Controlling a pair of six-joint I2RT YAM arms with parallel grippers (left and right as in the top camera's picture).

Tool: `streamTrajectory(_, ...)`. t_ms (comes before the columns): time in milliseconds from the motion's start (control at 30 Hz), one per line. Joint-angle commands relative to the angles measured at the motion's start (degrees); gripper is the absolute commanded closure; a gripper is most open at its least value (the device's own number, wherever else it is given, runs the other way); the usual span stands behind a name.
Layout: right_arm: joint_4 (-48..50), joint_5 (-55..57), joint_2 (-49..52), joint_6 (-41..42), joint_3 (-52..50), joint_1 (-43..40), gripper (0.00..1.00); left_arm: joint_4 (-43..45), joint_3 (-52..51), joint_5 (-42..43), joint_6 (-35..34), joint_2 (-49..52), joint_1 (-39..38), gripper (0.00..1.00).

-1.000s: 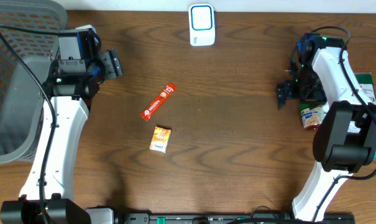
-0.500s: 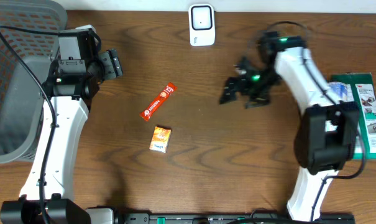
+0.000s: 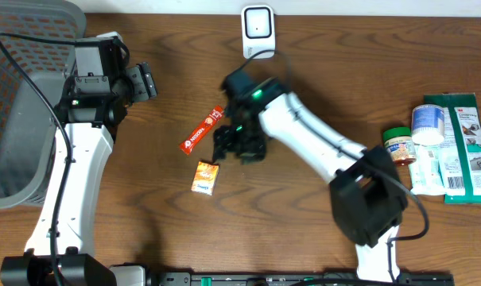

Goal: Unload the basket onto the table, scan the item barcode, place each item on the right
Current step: 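Open the right gripper and move it to the orange juice box, then close the right gripper around the orange juice box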

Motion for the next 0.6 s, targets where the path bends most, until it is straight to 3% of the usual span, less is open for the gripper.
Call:
streamTrajectory(0,1.5,11.3,-0.1,13.2,0.2,4.9,0.41,0.1,0.2,-0.7,-0.1,0.6,0.0,0.17)
streamTrajectory(233,4.6,13.3,0.2,17.8,0.2,9.9,0.73,0.1,0.2,-0.7,-0.1,0.6,0.0,0.17)
streamTrajectory(567,4.5,13.2,3.3,24.5,0.2,10.8,0.68,0.0,0.2,-0.7,-0.1,0.6,0.0,0.17)
